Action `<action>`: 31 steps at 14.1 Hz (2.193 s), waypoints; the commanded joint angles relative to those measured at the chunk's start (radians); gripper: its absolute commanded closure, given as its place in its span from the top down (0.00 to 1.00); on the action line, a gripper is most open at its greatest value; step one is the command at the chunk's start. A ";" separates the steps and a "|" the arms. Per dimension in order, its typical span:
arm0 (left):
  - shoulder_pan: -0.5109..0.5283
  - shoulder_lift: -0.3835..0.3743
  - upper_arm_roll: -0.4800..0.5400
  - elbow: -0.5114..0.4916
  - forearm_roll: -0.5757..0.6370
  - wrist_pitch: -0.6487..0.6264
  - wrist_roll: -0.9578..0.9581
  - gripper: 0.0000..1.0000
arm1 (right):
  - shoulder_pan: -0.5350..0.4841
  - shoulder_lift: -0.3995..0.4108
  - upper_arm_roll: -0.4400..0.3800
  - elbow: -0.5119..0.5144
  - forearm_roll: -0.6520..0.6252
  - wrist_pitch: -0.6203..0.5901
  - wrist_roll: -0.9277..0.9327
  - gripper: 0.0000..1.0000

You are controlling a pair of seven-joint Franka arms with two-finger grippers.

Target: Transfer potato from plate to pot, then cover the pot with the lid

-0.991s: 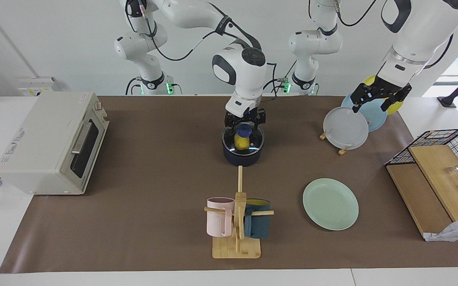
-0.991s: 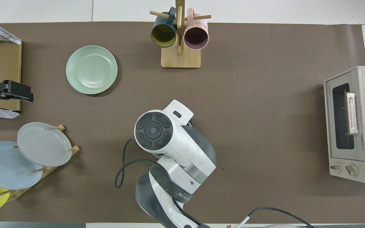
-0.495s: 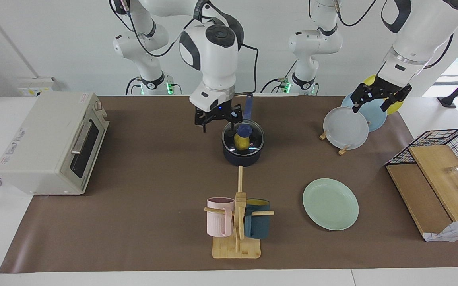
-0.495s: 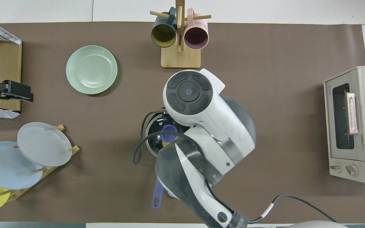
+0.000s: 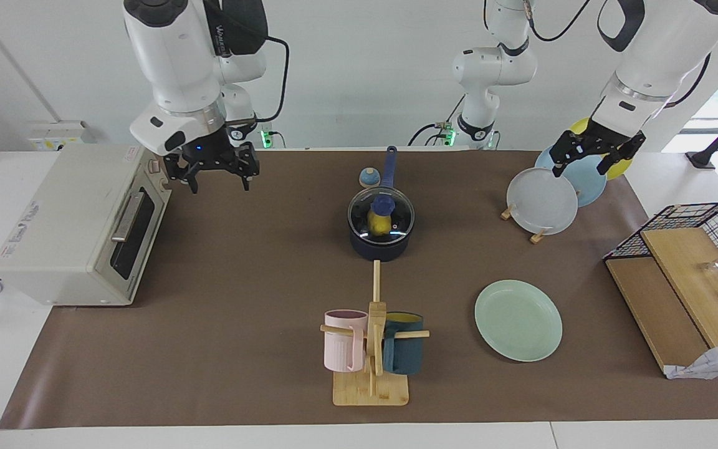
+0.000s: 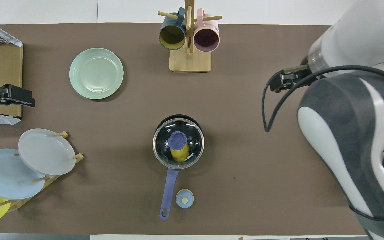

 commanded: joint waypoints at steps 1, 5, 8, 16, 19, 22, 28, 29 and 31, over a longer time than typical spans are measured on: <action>0.004 -0.008 -0.002 -0.008 0.021 -0.009 -0.002 1.00 | -0.015 -0.029 -0.060 -0.039 0.008 -0.002 -0.013 1.00; 0.004 -0.008 -0.002 -0.008 0.021 -0.009 -0.002 1.00 | -0.063 -0.090 -0.063 -0.146 0.010 0.011 -0.022 1.00; 0.004 -0.008 -0.002 -0.008 0.021 -0.009 -0.002 1.00 | -0.081 -0.199 -0.063 -0.304 0.011 0.083 -0.048 1.00; 0.004 -0.008 -0.002 -0.008 0.021 -0.009 -0.002 1.00 | -0.115 -0.209 -0.066 -0.360 0.007 0.176 -0.131 1.00; 0.004 -0.008 -0.004 -0.008 0.021 -0.009 -0.002 1.00 | -0.144 -0.164 -0.066 -0.305 0.006 0.134 -0.152 1.00; 0.004 -0.008 -0.002 -0.008 0.021 -0.009 -0.002 1.00 | -0.156 -0.185 -0.068 -0.338 0.007 0.112 -0.166 1.00; 0.004 -0.008 -0.002 -0.008 0.021 -0.009 -0.002 1.00 | -0.162 -0.208 -0.068 -0.377 0.007 0.111 -0.205 1.00; 0.004 -0.008 -0.002 -0.008 0.021 -0.009 -0.002 1.00 | -0.165 -0.208 -0.068 -0.375 0.007 0.111 -0.206 1.00; 0.004 -0.008 -0.002 -0.008 0.021 -0.009 -0.002 1.00 | -0.169 -0.205 -0.068 -0.371 0.007 0.117 -0.205 1.00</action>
